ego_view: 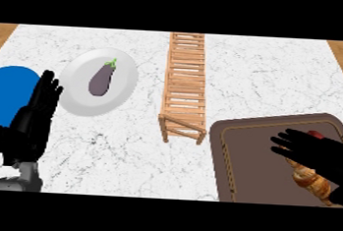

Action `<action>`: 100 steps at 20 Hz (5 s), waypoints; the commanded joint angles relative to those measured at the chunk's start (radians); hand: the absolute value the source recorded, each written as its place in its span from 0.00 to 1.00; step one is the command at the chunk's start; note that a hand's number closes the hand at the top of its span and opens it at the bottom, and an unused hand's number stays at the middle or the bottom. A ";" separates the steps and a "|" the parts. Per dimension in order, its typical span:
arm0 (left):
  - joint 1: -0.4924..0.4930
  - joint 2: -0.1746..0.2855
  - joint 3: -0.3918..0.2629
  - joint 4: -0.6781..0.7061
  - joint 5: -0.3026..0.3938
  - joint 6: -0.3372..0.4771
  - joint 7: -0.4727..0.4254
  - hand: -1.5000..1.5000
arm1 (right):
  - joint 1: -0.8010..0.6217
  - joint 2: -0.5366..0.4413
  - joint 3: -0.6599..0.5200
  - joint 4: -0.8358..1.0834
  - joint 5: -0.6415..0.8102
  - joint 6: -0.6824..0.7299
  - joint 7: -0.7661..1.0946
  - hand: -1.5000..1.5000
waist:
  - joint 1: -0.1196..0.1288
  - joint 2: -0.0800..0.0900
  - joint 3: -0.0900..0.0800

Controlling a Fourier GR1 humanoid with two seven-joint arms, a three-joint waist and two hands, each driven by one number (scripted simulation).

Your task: Pick the croissant from the tray and place it in the tiered shelf

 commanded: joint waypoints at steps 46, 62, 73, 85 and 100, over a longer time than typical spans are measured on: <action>-0.085 -0.044 0.010 0.030 -0.065 -0.005 0.042 0.50 | -0.734 -0.133 0.021 0.394 -0.851 0.396 -0.130 1.00 | 0.023 0.005 0.000; -0.061 -0.022 0.029 -0.024 -0.026 -0.061 0.066 0.50 | -1.092 0.140 0.086 0.771 -0.930 0.318 0.152 1.00 | 0.035 0.009 0.002; -0.030 -0.052 0.044 0.057 -0.041 -0.059 -0.038 0.50 | -1.147 0.385 0.092 0.946 -0.848 0.123 0.106 1.00 | 0.024 0.008 0.001; -0.037 -0.055 0.036 0.004 -0.035 -0.072 0.022 0.50 | -1.251 0.495 0.051 1.217 -0.797 0.112 0.080 0.00 | 0.037 0.013 0.001; -0.091 -0.056 0.060 0.038 -0.043 -0.061 0.023 0.50 | -1.349 0.486 -0.100 1.293 -0.931 0.295 0.098 0.00 | 0.031 0.013 0.001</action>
